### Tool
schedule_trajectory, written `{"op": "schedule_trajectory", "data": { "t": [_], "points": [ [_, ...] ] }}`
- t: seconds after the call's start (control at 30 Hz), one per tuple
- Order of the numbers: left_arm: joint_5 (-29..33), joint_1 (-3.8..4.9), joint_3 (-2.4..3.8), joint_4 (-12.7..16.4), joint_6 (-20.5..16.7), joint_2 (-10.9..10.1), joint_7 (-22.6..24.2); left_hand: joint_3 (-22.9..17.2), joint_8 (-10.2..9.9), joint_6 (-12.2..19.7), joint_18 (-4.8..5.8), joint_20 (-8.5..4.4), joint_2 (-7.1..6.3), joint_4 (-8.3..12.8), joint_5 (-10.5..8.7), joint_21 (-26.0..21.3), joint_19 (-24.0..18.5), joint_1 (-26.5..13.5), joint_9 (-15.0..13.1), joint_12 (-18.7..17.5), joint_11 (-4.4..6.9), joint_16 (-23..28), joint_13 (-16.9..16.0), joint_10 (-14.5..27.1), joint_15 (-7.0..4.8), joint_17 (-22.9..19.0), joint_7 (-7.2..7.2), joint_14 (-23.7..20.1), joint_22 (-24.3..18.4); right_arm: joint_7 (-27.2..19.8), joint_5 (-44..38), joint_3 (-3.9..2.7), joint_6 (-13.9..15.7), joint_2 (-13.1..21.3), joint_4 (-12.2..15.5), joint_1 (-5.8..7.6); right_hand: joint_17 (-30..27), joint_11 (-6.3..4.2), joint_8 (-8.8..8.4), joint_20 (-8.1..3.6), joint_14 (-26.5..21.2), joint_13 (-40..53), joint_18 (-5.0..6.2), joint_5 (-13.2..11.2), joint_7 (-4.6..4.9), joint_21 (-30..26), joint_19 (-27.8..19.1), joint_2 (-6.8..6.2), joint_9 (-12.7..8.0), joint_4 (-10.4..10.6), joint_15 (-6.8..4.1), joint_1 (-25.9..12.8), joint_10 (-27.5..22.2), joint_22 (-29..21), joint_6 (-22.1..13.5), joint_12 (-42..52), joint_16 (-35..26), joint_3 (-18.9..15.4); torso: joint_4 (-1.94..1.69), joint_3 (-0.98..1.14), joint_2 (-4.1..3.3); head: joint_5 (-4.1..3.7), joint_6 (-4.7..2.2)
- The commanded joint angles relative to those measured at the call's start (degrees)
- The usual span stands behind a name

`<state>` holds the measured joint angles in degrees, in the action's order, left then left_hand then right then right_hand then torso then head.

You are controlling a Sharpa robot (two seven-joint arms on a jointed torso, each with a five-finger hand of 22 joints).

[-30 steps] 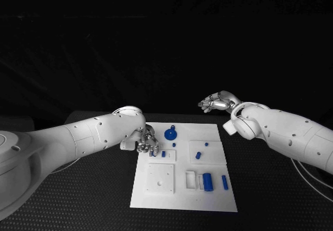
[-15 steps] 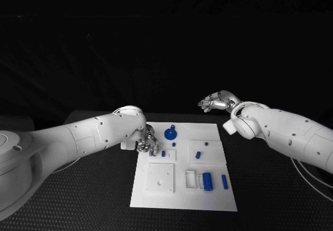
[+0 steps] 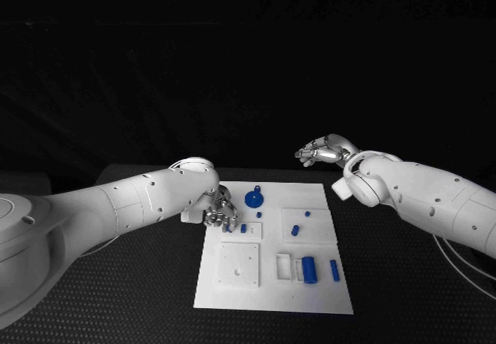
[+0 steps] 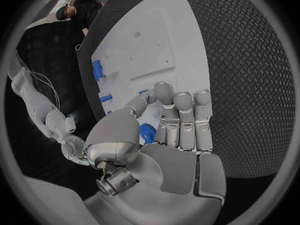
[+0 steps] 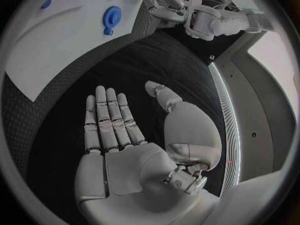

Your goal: Assemble the parts on the task board

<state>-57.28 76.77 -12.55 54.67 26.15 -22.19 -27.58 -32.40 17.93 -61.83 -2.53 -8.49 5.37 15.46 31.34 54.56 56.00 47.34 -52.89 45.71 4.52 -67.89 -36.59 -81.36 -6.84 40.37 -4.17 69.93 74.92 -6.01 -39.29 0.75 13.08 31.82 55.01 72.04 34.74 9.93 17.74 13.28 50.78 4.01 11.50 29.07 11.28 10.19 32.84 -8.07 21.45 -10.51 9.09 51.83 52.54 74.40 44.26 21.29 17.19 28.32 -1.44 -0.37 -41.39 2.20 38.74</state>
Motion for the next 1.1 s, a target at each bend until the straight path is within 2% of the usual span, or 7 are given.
{"op": "schedule_trajectory", "data": {
  "t": [0.03, 0.63, 0.77, 0.83, 0.93, 0.97, 1.1],
  "points": [
    [0.15, -0.69, -0.23, 0.66, 0.39, 0.51, 0.23, -0.93, 0.05, -3.72, -0.9, -3.58, 0.43, 0.7, 0.18, 0.27, 0.43, -0.46, -0.21, 0.23, 0.9, -0.23, 0.0, 0.32, -0.45, 0.07, 3.29, 0.01, 0.94, -0.38, -0.05, -0.01, -0.64, 0.0, -0.01, -0.01, 0.08, 0.16, 0.19, 0.3, 0.13, -0.06, 0.84, 0.19, 1.26, -0.31, 0.18, 0.49, -0.09, -0.39, 0.05, 0.09, 0.16, 0.1, -0.41, -0.39, -0.23, 0.08, 0.01, 0.0, -0.01, -0.02, 0.01],
    [-1.38, -0.69, -0.28, 1.11, 0.1, 0.62, 0.36, -1.05, 0.54, -4.97, -0.95, -3.58, 1.21, 0.39, 0.25, 0.3, 0.66, -2.56, -1.11, 0.72, 1.33, -0.49, -0.09, 0.19, -0.35, 0.22, 3.76, 0.32, 0.98, -0.38, -0.05, -0.01, -0.69, 0.02, 0.11, -0.01, 0.09, 0.17, 0.2, 0.31, 0.13, -0.06, 0.86, 0.19, 1.27, -0.37, 0.19, 0.49, -0.11, -0.39, 0.05, 0.09, 0.16, 0.15, -0.42, -0.39, -0.25, 0.08, -0.05, -0.01, -0.03, -0.07, 0.05],
    [-1.38, -0.7, -0.28, 1.09, -0.39, 0.66, 0.36, -1.0, 0.48, -5.15, -1.03, -3.62, 1.23, -0.6, -2.1, 0.28, 0.81, -3.76, -1.46, 0.94, 1.38, -0.51, -0.09, 0.23, -0.41, 0.24, 3.83, 0.38, 0.96, -0.39, -0.05, -0.01, -0.68, -0.01, 0.12, -0.01, 0.09, 0.17, 0.2, 0.31, 0.13, -0.06, 0.86, 0.19, 1.27, -0.38, 0.2, 0.5, -0.11, -0.39, 0.05, 0.09, 0.16, 0.16, -0.42, -0.39, -0.25, 0.08, -0.05, -0.01, -0.01, -0.11, -0.05],
    [-1.38, -0.7, -0.28, 1.1, -0.59, 0.62, 0.26, -0.99, 0.41, -5.27, -1.09, -3.65, 0.9, -1.59, -4.56, 0.23, 0.85, -4.42, -1.7, 1.05, 1.4, -0.49, -0.05, 0.27, -0.46, 0.25, 3.86, 0.38, 0.95, -0.39, -0.05, -0.01, -0.69, -0.02, 0.1, -0.01, 0.09, 0.17, 0.2, 0.31, 0.13, -0.06, 0.86, 0.19, 1.27, -0.39, 0.2, 0.5, -0.11, -0.39, 0.05, 0.09, 0.16, 0.17, -0.42, -0.39, -0.25, 0.08, -0.04, -0.02, 0.0, -0.1, -0.04],
    [-1.38, -0.7, -0.28, 1.02, -0.65, 0.56, 0.0, -0.79, 0.17, -5.28, -1.18, -3.7, -0.41, -3.18, -8.23, 0.17, 0.82, -5.35, -1.99, 1.13, 1.4, -0.44, 0.05, 0.37, -0.55, 0.25, 3.88, 0.33, 0.97, -0.38, -0.05, -0.01, -0.71, -0.02, 0.11, -0.01, 0.09, 0.17, 0.2, 0.31, 0.13, -0.06, 0.86, 0.19, 1.27, -0.4, 0.2, 0.5, -0.12, -0.39, 0.05, 0.09, 0.16, 0.17, -0.42, -0.39, -0.26, 0.08, -0.05, -0.01, -0.01, -0.11, 0.03],
    [-1.38, -0.7, -0.28, 0.95, -0.58, 0.55, -0.08, -0.49, 0.07, -5.25, -1.21, -3.71, -1.15, -4.06, -10.36, 0.11, 0.8, -5.98, -2.08, 1.13, 1.38, -0.4, 0.1, 0.4, -0.58, 0.24, 3.87, 0.3, 0.95, -0.39, -0.05, -0.01, -0.72, -0.02, 0.12, -0.01, 0.09, 0.17, 0.2, 0.31, 0.13, -0.06, 0.86, 0.19, 1.27, -0.4, 0.2, 0.5, -0.12, -0.39, 0.05, 0.09, 0.16, 0.18, -0.42, -0.39, -0.26, 0.08, -0.04, 0.0, 0.0, -0.12, 0.02],
    [-2.09, -0.7, -0.28, 0.89, -1.13, 0.41, -0.09, -0.22, -0.22, -5.14, -1.32, -3.8, -3.17, -5.39, -13.25, 0.05, 0.7, -6.83, -2.32, 1.17, 1.36, -0.34, 0.22, 0.46, -0.69, 0.24, 3.85, 0.24, 0.99, -0.39, -0.05, -0.01, -0.72, 0.06, 0.12, -0.01, 0.1, 0.17, 0.21, 0.31, 0.12, -0.06, 0.86, 0.19, 1.27, -0.42, 0.2, 0.49, -0.12, -0.4, 0.05, 0.09, 0.16, 0.19, -0.42, -0.4, -0.26, 0.08, -0.03, 0.0, 0.0, -0.14, -0.01]
  ]
}}
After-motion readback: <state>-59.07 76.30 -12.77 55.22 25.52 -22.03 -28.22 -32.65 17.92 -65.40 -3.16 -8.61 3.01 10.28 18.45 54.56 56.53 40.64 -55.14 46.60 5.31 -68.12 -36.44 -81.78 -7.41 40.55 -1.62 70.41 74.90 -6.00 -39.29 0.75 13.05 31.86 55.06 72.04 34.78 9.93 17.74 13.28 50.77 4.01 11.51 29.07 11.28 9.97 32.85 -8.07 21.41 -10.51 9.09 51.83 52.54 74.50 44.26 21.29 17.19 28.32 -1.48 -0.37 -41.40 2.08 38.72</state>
